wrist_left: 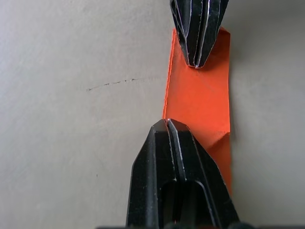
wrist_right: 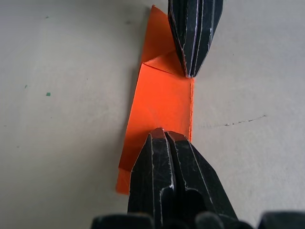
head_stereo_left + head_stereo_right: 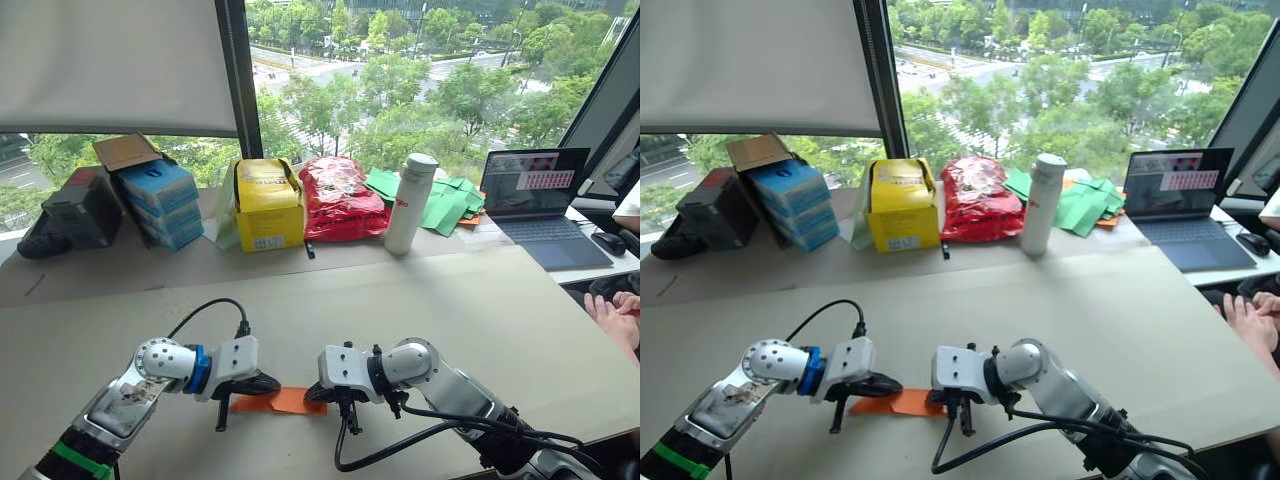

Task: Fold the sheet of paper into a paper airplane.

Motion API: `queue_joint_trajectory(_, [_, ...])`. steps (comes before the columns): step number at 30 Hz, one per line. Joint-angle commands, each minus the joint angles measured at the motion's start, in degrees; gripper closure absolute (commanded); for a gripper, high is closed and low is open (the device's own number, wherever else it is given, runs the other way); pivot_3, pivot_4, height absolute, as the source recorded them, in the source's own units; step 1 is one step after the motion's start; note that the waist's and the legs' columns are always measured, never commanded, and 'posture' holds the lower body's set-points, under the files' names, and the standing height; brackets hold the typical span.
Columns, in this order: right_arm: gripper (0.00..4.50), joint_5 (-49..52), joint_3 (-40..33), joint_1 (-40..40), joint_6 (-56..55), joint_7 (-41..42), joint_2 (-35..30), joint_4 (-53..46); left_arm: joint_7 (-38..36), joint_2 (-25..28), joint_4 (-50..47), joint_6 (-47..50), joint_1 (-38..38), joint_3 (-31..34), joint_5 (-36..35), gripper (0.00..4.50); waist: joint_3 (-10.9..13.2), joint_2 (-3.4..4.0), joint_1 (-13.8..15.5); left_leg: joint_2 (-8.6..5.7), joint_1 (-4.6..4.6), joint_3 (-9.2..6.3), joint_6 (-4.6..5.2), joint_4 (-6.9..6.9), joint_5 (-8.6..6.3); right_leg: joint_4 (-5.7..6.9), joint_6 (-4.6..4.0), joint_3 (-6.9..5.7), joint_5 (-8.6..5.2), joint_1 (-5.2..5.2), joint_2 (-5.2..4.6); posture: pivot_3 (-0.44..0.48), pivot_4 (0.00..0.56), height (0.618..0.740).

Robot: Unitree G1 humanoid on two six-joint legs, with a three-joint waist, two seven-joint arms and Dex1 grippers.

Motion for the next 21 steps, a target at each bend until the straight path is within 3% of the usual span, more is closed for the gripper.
queue_joint_trajectory(1, [4.48, -3.1, 1.4, 0.8, 2.4, -0.1, -1.1, 3.0, -0.3, 3.1, 0.1, 1.4, 3.1, 1.5, 0.9, 4.50, 0.0, 0.00, 0.0, 0.00, 0.00, -0.01, 0.00, 0.00, 0.00, -0.01, 0.00, 0.00, 0.00, 0.00, 0.00, 0.000, 0.150, 0.740])
queue_joint_trajectory(12, [4.48, -1.8, -0.6, 0.4, 2.2, -0.6, -0.4, 1.8, 1.6, 2.0, 0.1, 1.2, 3.7, 5.1, -1.1, 4.50, 0.0, 0.00, 0.0, 0.00, 0.03, -0.01, -0.01, 0.02, 0.01, 0.02, 0.00, -0.03, 0.00, 0.03, 0.01, 0.000, 0.150, 0.740])
queue_joint_trajectory(16, [4.48, 3.2, -6.6, 1.0, 5.2, -2.0, 0.8, -3.1, 3.0, 1.2, -2.1, 5.5, 4.4, 10.4, -6.3, 4.50, 0.1, -0.05, 0.1, 0.00, -0.07, -0.01, -0.02, 0.04, 0.02, 0.06, 0.00, -0.01, 0.01, -0.07, 0.00, 0.000, 0.150, 0.740])
queue_joint_trajectory(21, [4.48, 14.5, -19.3, 2.1, 15.9, -3.5, 0.2, -16.0, 3.3, 1.3, -9.2, 15.0, 10.5, 22.6, -19.6, 4.50, 0.1, -0.12, 0.0, -0.02, -0.82, -0.02, -0.41, 0.11, 0.24, 0.11, -0.01, 0.00, 0.02, -0.75, -0.02, 0.000, 0.150, 0.740])
